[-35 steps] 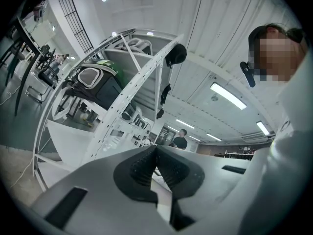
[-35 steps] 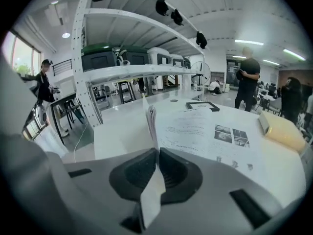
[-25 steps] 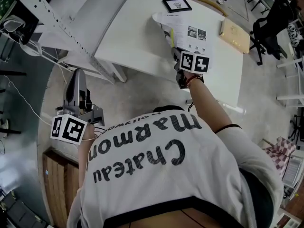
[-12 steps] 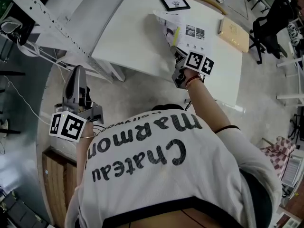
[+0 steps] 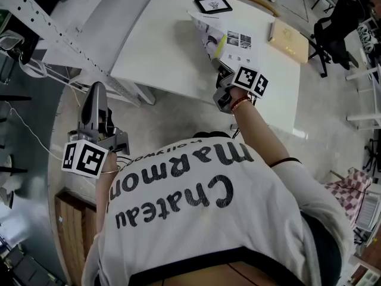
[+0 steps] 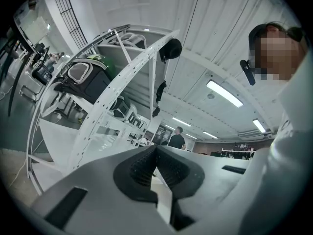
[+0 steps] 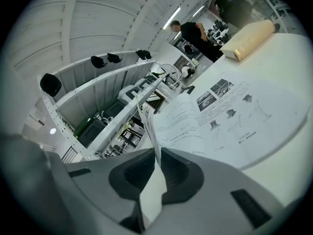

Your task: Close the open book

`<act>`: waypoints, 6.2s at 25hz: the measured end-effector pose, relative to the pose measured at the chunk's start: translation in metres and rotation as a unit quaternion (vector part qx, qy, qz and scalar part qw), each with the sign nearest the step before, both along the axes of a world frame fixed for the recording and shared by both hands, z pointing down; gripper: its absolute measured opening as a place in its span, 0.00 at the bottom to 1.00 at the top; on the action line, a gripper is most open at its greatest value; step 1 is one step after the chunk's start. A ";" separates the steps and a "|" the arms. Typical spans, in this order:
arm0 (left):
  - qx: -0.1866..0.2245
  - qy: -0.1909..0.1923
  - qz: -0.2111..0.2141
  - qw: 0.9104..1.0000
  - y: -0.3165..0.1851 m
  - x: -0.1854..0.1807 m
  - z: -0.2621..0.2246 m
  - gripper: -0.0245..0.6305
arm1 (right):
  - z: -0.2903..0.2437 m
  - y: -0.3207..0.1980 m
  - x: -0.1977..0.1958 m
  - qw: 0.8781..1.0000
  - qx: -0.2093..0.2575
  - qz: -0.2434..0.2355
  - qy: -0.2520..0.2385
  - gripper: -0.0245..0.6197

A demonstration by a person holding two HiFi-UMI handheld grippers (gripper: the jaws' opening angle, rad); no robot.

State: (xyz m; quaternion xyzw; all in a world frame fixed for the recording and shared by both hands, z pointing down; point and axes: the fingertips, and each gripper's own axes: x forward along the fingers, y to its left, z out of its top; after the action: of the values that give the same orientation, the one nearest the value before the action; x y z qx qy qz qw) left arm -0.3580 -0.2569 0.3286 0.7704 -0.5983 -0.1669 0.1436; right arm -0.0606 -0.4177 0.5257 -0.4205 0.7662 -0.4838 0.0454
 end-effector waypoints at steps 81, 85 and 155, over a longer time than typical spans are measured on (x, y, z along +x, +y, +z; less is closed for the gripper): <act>0.005 0.004 -0.010 1.000 0.031 -0.002 0.000 0.07 | 0.015 0.020 0.101 0.991 -0.020 0.129 0.027 0.10; 0.005 0.005 -0.010 1.000 0.030 -0.005 0.001 0.07 | 0.020 0.021 0.105 0.989 -0.029 0.143 0.023 0.10; -0.010 -0.003 0.111 0.994 0.004 0.201 -0.003 0.07 | -0.087 0.060 0.258 0.974 0.096 0.135 0.152 0.10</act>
State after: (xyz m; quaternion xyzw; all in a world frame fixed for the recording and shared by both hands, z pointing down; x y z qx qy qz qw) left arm -0.1573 -0.2531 0.3255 0.8314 -0.5108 -0.1413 0.1671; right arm 0.1974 -0.3577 0.4388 -0.5826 0.7430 -0.3277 0.0336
